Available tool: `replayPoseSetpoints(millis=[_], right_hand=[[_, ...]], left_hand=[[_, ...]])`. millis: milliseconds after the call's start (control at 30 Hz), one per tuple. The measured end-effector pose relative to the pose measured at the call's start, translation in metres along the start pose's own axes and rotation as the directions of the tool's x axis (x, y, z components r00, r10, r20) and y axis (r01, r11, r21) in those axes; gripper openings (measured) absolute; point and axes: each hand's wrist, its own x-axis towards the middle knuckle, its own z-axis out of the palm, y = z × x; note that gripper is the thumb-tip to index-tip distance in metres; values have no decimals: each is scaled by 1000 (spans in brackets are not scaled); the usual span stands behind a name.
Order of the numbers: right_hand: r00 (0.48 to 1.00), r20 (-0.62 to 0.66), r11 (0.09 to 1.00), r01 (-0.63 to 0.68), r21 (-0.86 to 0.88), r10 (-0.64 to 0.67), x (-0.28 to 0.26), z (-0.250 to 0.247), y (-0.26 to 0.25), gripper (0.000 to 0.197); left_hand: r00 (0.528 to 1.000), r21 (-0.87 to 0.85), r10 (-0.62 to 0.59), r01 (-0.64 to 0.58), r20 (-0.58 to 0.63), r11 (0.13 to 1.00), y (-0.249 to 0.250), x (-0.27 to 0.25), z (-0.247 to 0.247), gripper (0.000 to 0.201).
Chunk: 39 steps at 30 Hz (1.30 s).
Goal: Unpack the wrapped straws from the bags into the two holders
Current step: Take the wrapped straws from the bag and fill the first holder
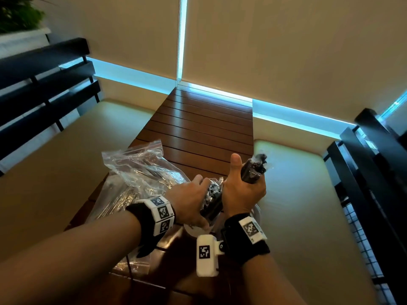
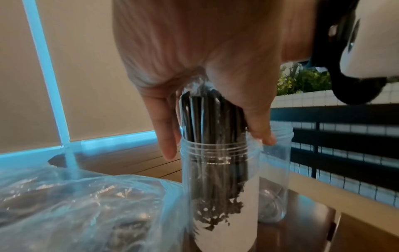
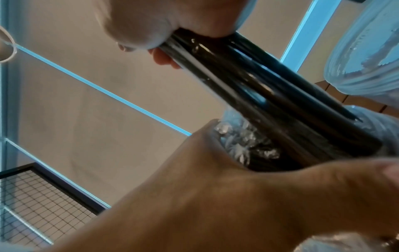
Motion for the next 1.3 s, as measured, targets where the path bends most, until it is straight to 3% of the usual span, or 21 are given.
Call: replayPoseSetpoints(millis=[67, 167, 333, 400, 500, 667, 867, 1000, 1167, 1233, 1300], right_hand=[[1000, -8, 1000, 0, 8, 0, 1, 1, 2, 55], [999, -35, 999, 15, 41, -14, 1, 3, 4, 75], [998, -31, 996, 59, 72, -57, 3, 5, 9, 79], [996, 7, 993, 83, 88, -84, 1, 6, 8, 74], [987, 65, 988, 143, 62, -147, -7, 4, 14, 41], [977, 113, 982, 176, 67, -182, -16, 2, 25, 41], [963, 128, 971, 232, 50, -237, -26, 1, 39, 73], [958, 193, 976, 219, -8, -213, -34, -2, 50, 48], [925, 281, 951, 294, -98, -257, -45, -6, 50, 23], [906, 330, 940, 320, -120, -266, -40, -10, 49, 28], [890, 403, 947, 289, -140, -213, -36, -15, 36, 48]], left_hand=[[1000, -12, 3, -3, -24, 1000, 0, 1, 1, 93], [999, -56, 20, -22, -32, 998, -2, 2, 0, 88], [999, -90, 22, -25, -36, 996, -1, 4, 3, 83], [1000, -85, 10, -11, -15, 996, -2, 6, 3, 86], [1000, -57, 28, -28, -6, 998, -4, 7, 3, 95], [995, -98, 88, -92, -41, 991, -12, 3, 7, 86], [996, -115, 82, -87, -41, 990, -14, 4, 8, 85], [996, -95, 82, -86, -44, 992, -18, 5, 12, 87], [997, -98, 74, -77, -34, 992, -17, 6, 11, 59], [998, -105, 56, -57, -9, 993, -17, 7, 14, 56], [998, -112, 57, -58, -10, 992, -16, 5, 14, 58]])
